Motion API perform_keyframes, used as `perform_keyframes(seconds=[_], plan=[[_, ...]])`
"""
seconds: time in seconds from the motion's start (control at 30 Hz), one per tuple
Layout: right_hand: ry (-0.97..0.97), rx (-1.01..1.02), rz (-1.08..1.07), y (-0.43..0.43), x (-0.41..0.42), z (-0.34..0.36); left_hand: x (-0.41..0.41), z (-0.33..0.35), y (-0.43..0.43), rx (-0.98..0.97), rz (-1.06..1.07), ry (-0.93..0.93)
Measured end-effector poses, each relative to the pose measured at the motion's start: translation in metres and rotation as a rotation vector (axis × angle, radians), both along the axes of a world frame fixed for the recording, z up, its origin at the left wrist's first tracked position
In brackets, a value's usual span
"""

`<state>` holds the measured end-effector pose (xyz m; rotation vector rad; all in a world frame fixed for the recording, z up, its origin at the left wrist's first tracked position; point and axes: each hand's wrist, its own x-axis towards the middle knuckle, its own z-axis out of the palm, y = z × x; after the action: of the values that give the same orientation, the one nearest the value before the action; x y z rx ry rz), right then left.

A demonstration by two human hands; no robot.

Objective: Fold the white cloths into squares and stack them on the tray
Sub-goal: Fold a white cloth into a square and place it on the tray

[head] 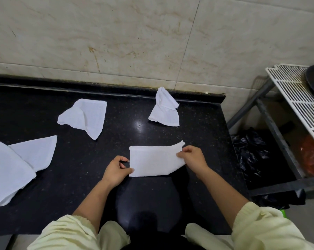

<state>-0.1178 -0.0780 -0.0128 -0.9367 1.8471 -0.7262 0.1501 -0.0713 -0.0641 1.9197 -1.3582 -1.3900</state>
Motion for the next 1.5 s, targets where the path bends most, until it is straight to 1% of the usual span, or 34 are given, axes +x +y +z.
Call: perform_keyframes(seconds=[0.1, 0.17, 0.3, 0.4, 0.63, 1.07, 1.17, 1.23, 1.37, 1.43, 1.5], plan=[[0.039, -0.058, 0.190, -0.004, 0.021, 0.010, 0.000, -0.001, 0.000, 0.009, 0.005, 0.013], [0.059, -0.065, 0.264, -0.008, 0.038, 0.013, 0.000, -0.002, 0.001, 0.009, 0.007, 0.014], [0.049, -0.016, 0.305, -0.016, 0.073, 0.009, 0.000, -0.003, -0.001, 0.003, 0.016, 0.018], [0.091, 0.042, 0.345, -0.019, 0.095, -0.002, 0.000, -0.004, -0.001, 0.001, 0.016, 0.012], [0.113, 0.140, 0.416, -0.016, 0.119, -0.029, 0.002, -0.006, 0.000, 0.001, 0.004, 0.009], [0.082, 0.106, 0.454, -0.010, 0.126, -0.038, 0.003, 0.000, 0.001, -0.019, -0.020, -0.026], [0.059, 0.104, 0.459, -0.009, 0.126, -0.039, 0.007, 0.002, 0.000, 0.011, -0.038, 0.009], [0.036, 0.105, 0.459, -0.009, 0.125, -0.035, 0.010, 0.005, 0.000, 0.063, -0.018, 0.073], [0.032, 0.049, 0.379, -0.014, 0.111, -0.027, 0.016, 0.020, -0.004, 0.230, 0.060, 0.241], [0.050, 0.034, 0.315, -0.018, 0.097, -0.024, 0.018, 0.024, -0.009, 0.269, 0.087, 0.229], [0.068, 0.044, 0.242, -0.016, 0.079, -0.025, 0.016, 0.024, -0.012, 0.229, 0.157, 0.164]])
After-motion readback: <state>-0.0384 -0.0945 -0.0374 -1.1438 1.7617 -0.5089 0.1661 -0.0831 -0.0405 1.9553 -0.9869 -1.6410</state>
